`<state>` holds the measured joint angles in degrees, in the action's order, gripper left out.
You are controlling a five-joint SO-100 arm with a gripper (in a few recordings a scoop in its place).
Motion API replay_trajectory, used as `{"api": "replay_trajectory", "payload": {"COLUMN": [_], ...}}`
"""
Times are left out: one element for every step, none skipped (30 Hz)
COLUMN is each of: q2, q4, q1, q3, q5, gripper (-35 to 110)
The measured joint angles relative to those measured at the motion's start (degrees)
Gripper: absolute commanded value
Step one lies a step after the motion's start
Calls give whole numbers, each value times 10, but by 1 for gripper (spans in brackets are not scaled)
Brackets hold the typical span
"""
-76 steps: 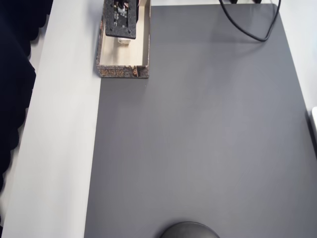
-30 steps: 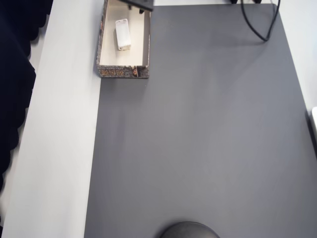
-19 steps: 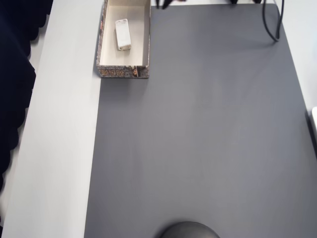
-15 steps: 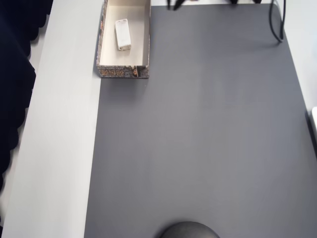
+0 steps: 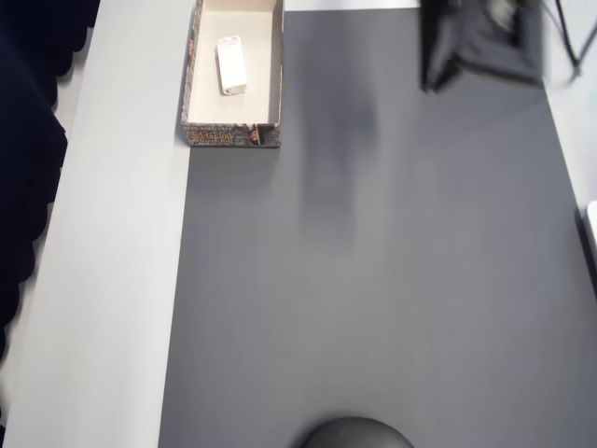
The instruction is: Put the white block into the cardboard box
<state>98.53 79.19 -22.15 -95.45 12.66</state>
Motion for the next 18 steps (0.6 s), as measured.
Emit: {"api": "replay_trajectory", "payload": {"q2": [0, 0, 0, 0, 2, 6, 13, 23, 33, 43, 54, 65, 75, 85, 94, 102, 110, 117], "q4": [-10, -20, -31, -41, -52, -62, -70, -79, -87, -95, -101, -105, -108, -110, -111, -111, -111, -111], "q1": [16, 29, 42, 54, 67, 78, 89, 98, 107, 116, 124, 131, 137, 143, 149, 152, 156, 161], "q3": [-8, -14, -20, -26, -33, -41, -49, -59, -69, -81, -93, -105, -115, -125, -134, -143, -150, -158], "q5": [-5, -11, -16, -19, -23, -25, -28, -30, -32, -34, -37, -40, -42, -44, -44, -45, -45, -45], "gripper": [-2, -2, -2, -2, -2, -2, -2, -2, -2, -2, -2, -2, -2, -2, -2, -2, -2, -2]}}
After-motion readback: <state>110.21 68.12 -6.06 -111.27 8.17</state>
